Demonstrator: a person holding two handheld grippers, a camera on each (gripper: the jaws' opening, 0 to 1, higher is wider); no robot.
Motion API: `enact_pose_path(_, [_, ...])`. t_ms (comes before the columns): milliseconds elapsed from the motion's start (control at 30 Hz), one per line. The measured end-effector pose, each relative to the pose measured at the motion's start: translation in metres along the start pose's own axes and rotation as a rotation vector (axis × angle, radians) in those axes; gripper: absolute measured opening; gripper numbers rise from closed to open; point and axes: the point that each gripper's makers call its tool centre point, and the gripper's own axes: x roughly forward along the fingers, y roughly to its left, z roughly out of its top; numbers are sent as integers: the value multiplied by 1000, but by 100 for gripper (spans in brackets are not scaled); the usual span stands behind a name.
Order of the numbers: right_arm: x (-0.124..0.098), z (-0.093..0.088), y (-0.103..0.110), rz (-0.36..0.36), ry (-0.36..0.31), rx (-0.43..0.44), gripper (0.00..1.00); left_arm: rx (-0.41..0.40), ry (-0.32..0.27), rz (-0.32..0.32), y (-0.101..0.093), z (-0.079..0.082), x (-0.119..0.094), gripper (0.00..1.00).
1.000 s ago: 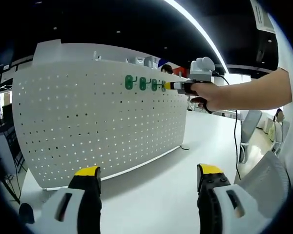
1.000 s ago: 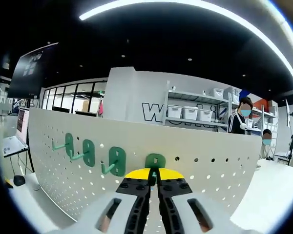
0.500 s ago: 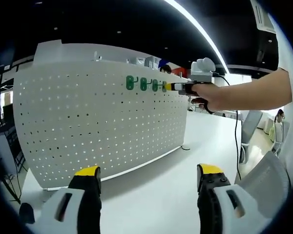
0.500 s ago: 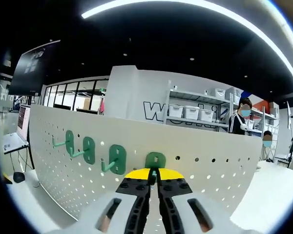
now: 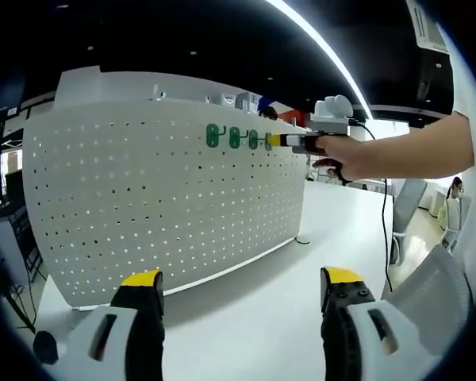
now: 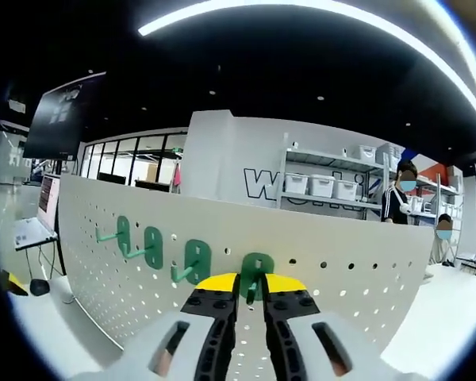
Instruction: Insert the hook assembly into the mounting plate slot until the hook locks in place.
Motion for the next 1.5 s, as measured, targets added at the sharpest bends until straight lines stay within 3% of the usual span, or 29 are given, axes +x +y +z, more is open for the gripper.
enact_pose_path(333, [-11,-13,4,41,49,-4,25,13,7,3,0,0,-1,83])
enact_pose_path(600, [-16,-22,15,97,59,39,52,16,8,5,0,0,-1,84])
enact_pose_path(800, [-19,-25,21,116,60,31,63,18,7,3,0,1,0,84])
enact_pose_path(1167, [-22,-24,19,120,47,38,63,23,5,0,1,4,3,84])
enact_pose_path(1500, [-41,-24,19,134,30,32,62,22,6,-2,1,5,3,84])
